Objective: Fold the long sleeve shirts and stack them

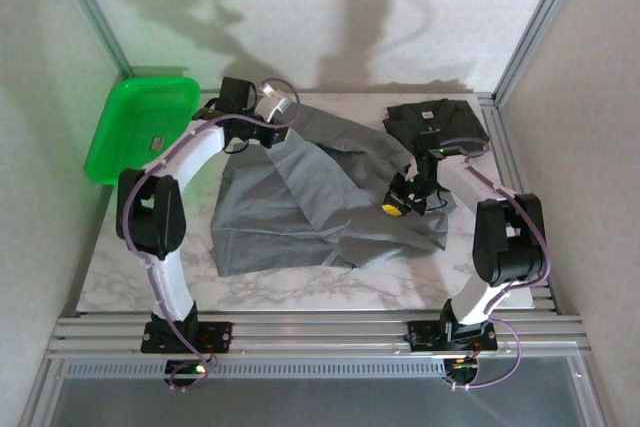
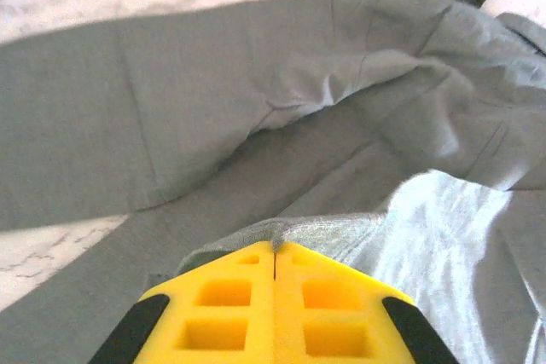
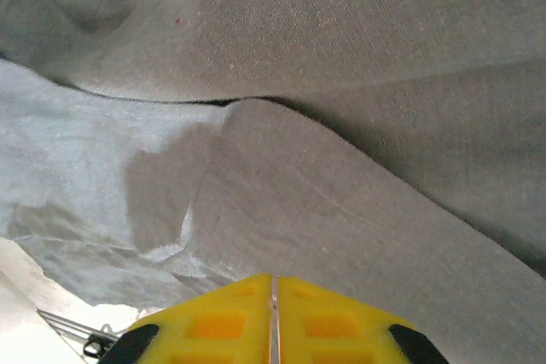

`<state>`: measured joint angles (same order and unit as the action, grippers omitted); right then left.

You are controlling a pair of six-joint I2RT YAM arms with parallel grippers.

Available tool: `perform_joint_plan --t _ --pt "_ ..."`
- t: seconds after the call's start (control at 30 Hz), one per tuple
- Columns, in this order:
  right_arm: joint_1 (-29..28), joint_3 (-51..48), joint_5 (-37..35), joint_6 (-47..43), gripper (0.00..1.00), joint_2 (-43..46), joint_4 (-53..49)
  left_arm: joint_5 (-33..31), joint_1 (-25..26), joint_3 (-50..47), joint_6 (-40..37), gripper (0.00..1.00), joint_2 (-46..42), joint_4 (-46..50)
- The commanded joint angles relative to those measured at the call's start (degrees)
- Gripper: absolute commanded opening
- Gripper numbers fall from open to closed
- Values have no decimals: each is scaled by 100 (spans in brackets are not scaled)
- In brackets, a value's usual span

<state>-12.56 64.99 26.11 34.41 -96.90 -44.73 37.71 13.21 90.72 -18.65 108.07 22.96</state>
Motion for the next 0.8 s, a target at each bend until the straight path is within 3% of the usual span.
perform_joint_plan --t 0.0,0.27,0.57,0.77 --pt "-43 178 -36 223 8 -223 172 -132 123 -226 123 2 -566 -146" --pt "-142 74 -336 233 2 -435 175 -378 445 -863 439 2 -1536 -338" --pt "-36 -227 -1185 26 2 532 -324 -842 590 -1665 893 2 -2811 -658" --pt "318 -678 -1127 -109 2 1138 -471 -854 806 -2143 1267 2 -3430 -834"
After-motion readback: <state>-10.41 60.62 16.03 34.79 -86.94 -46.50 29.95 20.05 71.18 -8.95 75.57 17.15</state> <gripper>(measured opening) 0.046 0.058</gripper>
